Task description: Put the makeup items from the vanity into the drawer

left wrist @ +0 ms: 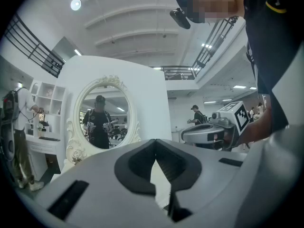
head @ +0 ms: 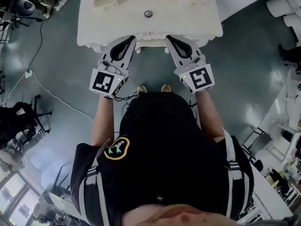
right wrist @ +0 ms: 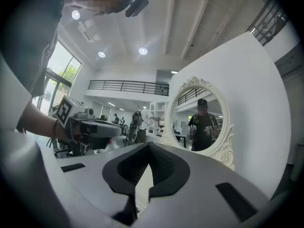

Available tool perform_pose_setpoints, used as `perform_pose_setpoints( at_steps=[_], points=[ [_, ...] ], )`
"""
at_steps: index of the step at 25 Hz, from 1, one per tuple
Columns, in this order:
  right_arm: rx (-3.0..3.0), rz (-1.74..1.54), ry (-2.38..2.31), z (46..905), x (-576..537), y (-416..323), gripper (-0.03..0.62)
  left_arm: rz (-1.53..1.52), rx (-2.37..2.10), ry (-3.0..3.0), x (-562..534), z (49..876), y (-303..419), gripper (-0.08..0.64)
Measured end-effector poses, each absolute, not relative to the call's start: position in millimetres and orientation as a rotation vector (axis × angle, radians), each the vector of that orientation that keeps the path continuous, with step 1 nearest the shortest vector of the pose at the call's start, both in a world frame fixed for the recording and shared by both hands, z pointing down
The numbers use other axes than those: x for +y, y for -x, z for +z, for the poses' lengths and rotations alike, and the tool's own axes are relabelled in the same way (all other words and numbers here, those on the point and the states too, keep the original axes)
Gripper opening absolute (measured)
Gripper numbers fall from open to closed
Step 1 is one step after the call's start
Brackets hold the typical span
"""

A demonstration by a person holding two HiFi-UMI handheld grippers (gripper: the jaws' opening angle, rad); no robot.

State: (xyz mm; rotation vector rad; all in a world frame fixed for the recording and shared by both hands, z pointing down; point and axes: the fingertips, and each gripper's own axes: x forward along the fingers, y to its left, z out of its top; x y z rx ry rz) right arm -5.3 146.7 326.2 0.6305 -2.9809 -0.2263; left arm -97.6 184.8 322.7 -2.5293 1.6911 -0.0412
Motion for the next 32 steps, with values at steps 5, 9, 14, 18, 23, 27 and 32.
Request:
perform_pose_setpoints(
  at_steps=[5,9,14,18,23,27,32],
  points=[
    [-2.976,-0.223,-0.63,329,145,4,0.019,-0.039,1.692,2.525,184,323,96,0.018],
    [-2.985,-0.168,-0.61,333,144,6,0.02,-0.041,1.697,2.526,183,325,97,0.018],
    [-2.991,-0.173,-0.625,334,142,7,0.021,-0.04,1.699,2.525,183,327,97,0.018],
    [-2.991,-0.166,-0.631,334,142,7,0.025,-0.04,1.7,2.524,184,325,98,0.018],
    [-2.998,-0.144,-0.613,335,143,7,0.144,-0.039,1.699,2.525,185,324,98,0.018],
    [-2.997,-0.131,-0.615,337,141,7,0.239,-0.041,1.7,2.526,183,325,99,0.018],
    [-2.984,-0.144,-0.604,339,140,8,0.408,-0.045,1.698,2.529,182,325,97,0.018]
  ],
)
